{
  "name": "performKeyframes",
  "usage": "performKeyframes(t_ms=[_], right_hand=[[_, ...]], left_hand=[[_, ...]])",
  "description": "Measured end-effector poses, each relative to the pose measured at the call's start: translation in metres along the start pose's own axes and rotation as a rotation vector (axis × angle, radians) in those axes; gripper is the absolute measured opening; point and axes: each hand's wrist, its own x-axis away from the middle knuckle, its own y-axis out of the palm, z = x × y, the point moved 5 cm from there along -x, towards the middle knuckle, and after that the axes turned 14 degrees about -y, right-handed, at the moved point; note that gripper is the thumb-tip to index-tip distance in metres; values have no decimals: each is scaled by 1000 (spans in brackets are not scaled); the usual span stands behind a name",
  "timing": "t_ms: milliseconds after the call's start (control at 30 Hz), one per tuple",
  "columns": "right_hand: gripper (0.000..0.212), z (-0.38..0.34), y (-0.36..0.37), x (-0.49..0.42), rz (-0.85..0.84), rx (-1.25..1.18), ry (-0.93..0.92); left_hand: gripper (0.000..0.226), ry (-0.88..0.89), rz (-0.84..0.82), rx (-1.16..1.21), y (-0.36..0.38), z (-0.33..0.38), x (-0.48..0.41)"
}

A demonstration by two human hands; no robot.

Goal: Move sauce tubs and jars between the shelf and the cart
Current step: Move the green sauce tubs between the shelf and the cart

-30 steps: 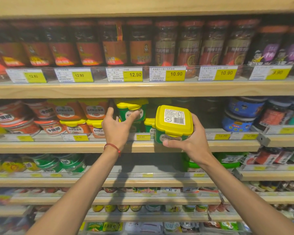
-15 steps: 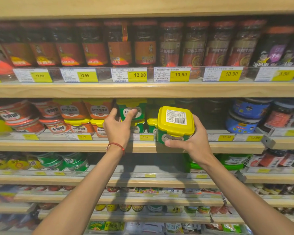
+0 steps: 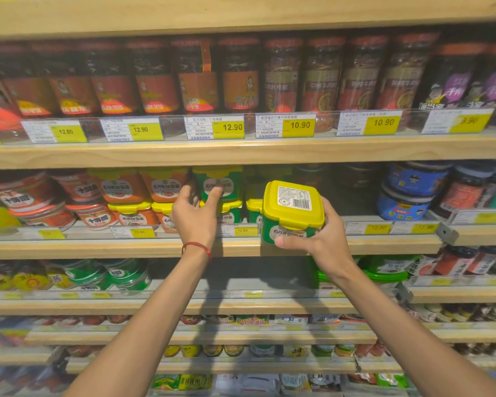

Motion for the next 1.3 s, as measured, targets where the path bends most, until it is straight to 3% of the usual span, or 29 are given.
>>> performKeyframes(t_ms=[100,200,300,400,500,700,900,1133,1300], right_hand=[[97,-2,1,1,-11,-7,-8],[94,-7,5,1,-9,-25,-15],[85,-12,10,-3,-5,-43,-26],[81,-14,14,-7,4,-46,-56],[78,-16,17,-11,-11,-15,-117],[85,-18,17,-22,-67,175,-220],[57,-14,18,-30,70,372,-287],[24,0,20,-38,154,163,-152],[15,4,20,-39,96,232,-127]], left_hand=[[46,-43,22,118,-8,-2,11],[33,81,37,220,-17,6,33],[30,133,-225,123,-9,11,52],[44,111,-565,-11,11,13,66],[49,145,-653,-3,21,19,75],[55,303,-578,-121,30,15,69],[50,301,-451,-98,41,11,54],[45,122,-173,-66,46,12,33],[44,138,-67,-43,44,17,39]])
